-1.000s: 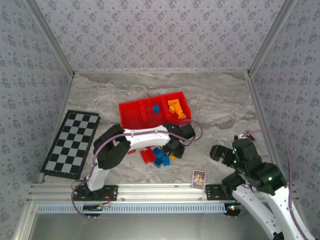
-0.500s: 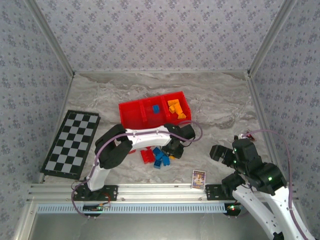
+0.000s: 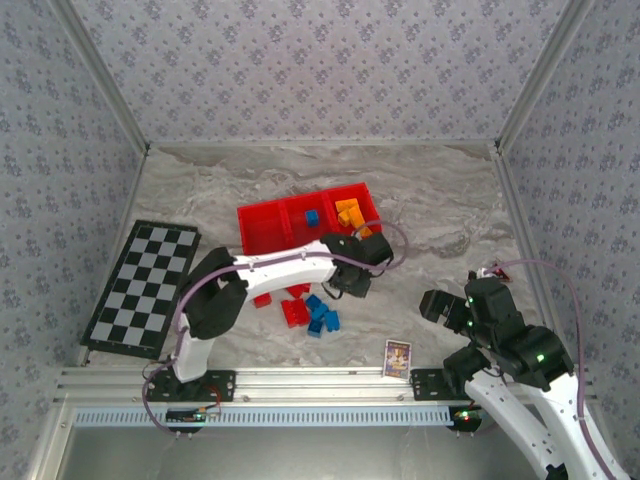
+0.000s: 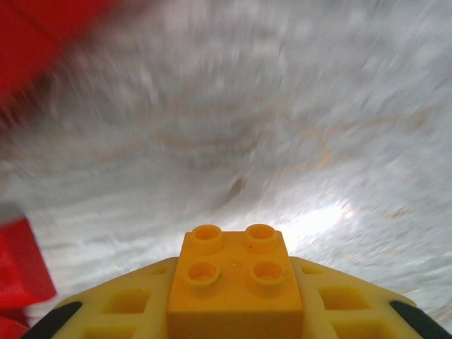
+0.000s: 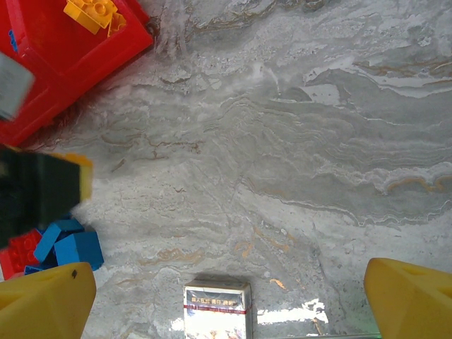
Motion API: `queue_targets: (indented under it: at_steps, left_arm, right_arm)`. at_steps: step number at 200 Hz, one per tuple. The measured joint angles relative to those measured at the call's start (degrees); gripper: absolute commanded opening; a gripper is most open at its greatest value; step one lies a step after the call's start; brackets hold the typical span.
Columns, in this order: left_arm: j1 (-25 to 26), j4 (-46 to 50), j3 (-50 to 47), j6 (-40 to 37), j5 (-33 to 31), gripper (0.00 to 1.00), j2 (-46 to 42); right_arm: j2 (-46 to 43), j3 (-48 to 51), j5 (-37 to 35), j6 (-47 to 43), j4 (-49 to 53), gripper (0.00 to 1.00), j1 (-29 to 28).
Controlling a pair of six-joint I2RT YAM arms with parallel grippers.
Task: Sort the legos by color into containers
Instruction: Pick up the lego from the middle-left of the table, then place the lego in the container.
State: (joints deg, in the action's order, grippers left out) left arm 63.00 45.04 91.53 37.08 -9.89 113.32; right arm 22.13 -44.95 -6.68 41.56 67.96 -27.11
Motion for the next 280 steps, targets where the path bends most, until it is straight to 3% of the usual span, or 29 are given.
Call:
queue_targets:
  at_steps: [62,113,158,213,244,280]
  left_arm:
    - [-7.98,3.58,20.70,-8.68,-2.21,0.12,1.79]
    - [-14.67,5.40,42.80,-14.01,-3.06,0.10,15.23]
    - [-17.88,6.51,52.02,-15.74,-4.31,0.12,25.99]
    - [-20.41,6.19,53.92,-15.58,-3.39,0.27,28.79]
    - [-20.70,6.19,53.92,-15.43,-1.49,0.60,28.92]
    - [-20.61,5.49,53.62,-15.28,0.74,0.75,28.92]
  right_arm:
    - [-1.01,0.00,-0.74,-0.02,-0.02,1.00,0.17]
    - [-2.78,-0.31,-1.51,0.00,-0.02,1.00,0.42]
    - [-3.04,-0.33,-1.51,0.00,-0.02,1.00,0.50]
    - [-3.39,-0.33,-1.49,0.00,0.02,1.00,0.52]
    - [-4.26,-0.33,-1.49,0.00,0.02,1.00,0.52]
    - [-4.44,-0.33,-1.51,0.00,0.04,1.00,0.52]
